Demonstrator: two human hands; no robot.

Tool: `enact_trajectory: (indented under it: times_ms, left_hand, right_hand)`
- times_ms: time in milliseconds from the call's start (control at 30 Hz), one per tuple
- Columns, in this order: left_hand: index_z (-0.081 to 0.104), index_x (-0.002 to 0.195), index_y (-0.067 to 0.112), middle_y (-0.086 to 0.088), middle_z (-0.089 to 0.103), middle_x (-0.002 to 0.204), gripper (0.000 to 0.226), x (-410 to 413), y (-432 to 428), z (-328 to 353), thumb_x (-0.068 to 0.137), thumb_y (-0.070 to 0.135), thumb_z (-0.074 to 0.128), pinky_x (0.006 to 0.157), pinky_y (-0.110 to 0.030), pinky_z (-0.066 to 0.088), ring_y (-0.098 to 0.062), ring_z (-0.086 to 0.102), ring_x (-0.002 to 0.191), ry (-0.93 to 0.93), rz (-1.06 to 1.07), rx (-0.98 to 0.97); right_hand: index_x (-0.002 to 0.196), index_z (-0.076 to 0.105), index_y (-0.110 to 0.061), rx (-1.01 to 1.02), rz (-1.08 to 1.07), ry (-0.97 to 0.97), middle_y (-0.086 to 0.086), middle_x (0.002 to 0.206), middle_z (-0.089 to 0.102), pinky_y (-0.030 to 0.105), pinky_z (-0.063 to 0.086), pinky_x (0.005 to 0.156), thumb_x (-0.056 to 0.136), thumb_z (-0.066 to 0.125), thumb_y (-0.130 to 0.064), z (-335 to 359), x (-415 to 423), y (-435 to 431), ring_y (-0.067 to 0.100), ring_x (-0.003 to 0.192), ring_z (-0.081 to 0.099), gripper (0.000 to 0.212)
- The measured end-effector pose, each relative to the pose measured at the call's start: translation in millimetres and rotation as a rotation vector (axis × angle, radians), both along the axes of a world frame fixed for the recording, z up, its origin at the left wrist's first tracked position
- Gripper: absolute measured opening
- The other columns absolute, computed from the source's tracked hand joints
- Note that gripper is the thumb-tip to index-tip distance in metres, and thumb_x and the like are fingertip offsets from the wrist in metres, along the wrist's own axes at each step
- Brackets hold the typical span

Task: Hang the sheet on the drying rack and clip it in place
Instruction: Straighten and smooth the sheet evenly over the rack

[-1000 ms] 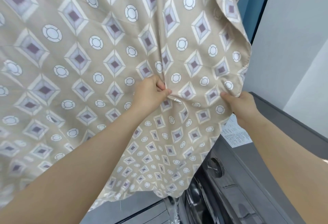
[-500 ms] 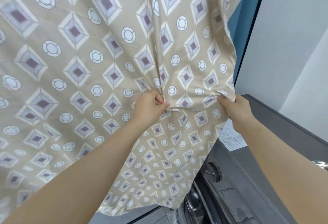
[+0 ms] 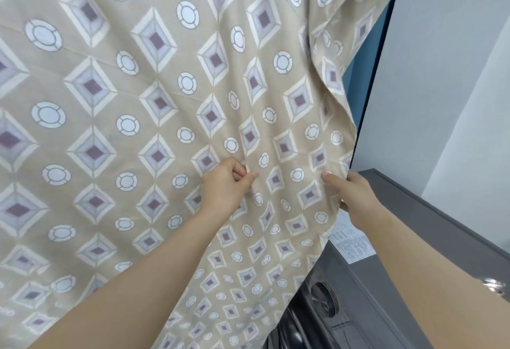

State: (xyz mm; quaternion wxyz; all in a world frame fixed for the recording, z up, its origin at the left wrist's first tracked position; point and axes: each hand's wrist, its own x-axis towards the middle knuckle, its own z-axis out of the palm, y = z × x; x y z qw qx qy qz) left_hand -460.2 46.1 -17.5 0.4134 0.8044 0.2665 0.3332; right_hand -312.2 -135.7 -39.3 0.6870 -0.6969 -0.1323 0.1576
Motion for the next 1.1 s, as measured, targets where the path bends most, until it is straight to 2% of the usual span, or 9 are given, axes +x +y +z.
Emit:
enact_trajectory:
  times_ms: [100,200,333,400,600,700,800,967,1100]
  left_hand:
    - [0.05,0.063,0.023,0.004,0.065,0.061,0.029,1.1,-5.3,7.8,0.078,0.036,0.07,0.069,-0.029,0.048,-0.014,0.064,0.067,-0.015,-0.006,0.029]
    - [0.048,0.064,0.02,0.007,0.061,0.058,0.03,3.2,-10.5,20.6,0.079,0.037,0.069,0.067,-0.032,0.048,-0.014,0.059,0.061,-0.072,-0.01,0.037]
    - [0.048,0.067,0.022,0.004,0.054,0.058,0.026,7.3,-19.4,51.1,0.082,0.027,0.067,0.06,-0.034,0.047,-0.019,0.056,0.058,-0.217,-0.09,0.054]
    - [0.049,0.069,0.023,0.004,0.055,0.06,0.023,10.3,-22.0,68.2,0.084,0.025,0.066,0.063,-0.035,0.048,-0.021,0.06,0.063,-0.265,-0.099,0.093]
    - [0.048,0.076,0.032,0.005,0.059,0.064,0.018,21.5,-23.2,118.2,0.084,0.023,0.062,0.073,-0.041,0.051,-0.018,0.062,0.066,-0.347,-0.14,0.228]
    - [0.048,0.074,0.037,0.006,0.061,0.063,0.02,25.0,-20.4,142.6,0.084,0.026,0.061,0.075,-0.041,0.052,-0.019,0.066,0.069,-0.391,-0.159,0.257]
    - [0.048,0.076,0.039,0.008,0.058,0.062,0.019,29.0,-17.5,165.4,0.084,0.026,0.059,0.076,-0.044,0.052,-0.02,0.066,0.07,-0.422,-0.201,0.282]
    - [0.047,0.074,0.036,0.011,0.052,0.058,0.022,36.8,-21.1,199.8,0.085,0.021,0.059,0.076,-0.043,0.052,-0.021,0.063,0.07,-0.483,-0.24,0.31]
    - [0.048,0.075,0.038,0.011,0.056,0.062,0.018,46.1,-25.7,212.9,0.084,0.025,0.058,0.073,-0.044,0.054,-0.018,0.064,0.071,-0.49,-0.272,0.304]
  right_hand:
    - [0.103,0.062,-0.012,0.052,-0.024,-0.05,0.011,0.101,0.069,0.039,0.053,0.084,0.085,0.067,-0.027,10.5,-1.3,3.9,0.023,0.086,0.065,0.024]
    - [0.101,0.061,-0.015,0.09,-0.069,-0.114,0.009,0.097,0.068,0.035,0.054,0.076,0.086,0.066,-0.028,29.2,-3.5,9.3,0.021,0.079,0.065,0.02]
    - [0.094,0.057,-0.023,0.134,-0.082,-0.261,0.001,0.101,0.064,0.031,0.053,0.078,0.086,0.065,-0.024,64.3,-7.0,17.3,0.019,0.09,0.064,0.011]
    - [0.1,0.057,-0.024,0.163,-0.079,-0.333,-0.003,0.098,0.063,0.022,0.052,0.068,0.085,0.066,-0.021,84.2,-10.0,23.6,0.011,0.083,0.063,0.018]
    - [0.126,0.046,-0.03,0.165,-0.09,-0.579,-0.009,0.117,0.052,0.011,0.044,0.074,0.08,0.072,-0.027,144.3,-24.9,44.2,0.005,0.099,0.054,0.053]
    - [0.115,0.052,-0.029,0.257,-0.04,-0.669,-0.012,0.115,0.059,0.023,0.047,0.088,0.077,0.074,-0.03,174.1,-34.5,53.3,0.005,0.105,0.057,0.044]
    - [0.108,0.061,-0.023,0.376,-0.019,-0.705,-0.012,0.095,0.068,0.019,0.052,0.074,0.084,0.068,-0.022,206.4,-40.0,59.7,0.001,0.088,0.065,0.025]
    - [0.094,0.064,-0.021,0.509,-0.267,-0.578,-0.008,0.086,0.065,0.026,0.052,0.08,0.094,0.051,-0.027,268.3,-20.6,34.0,0.01,0.084,0.064,0.014]
    - [0.073,0.052,-0.024,0.686,-0.554,-0.435,-0.01,0.072,0.053,0.014,0.043,0.058,0.095,0.047,-0.023,292.2,3.1,-2.6,0.003,0.062,0.05,0.022]
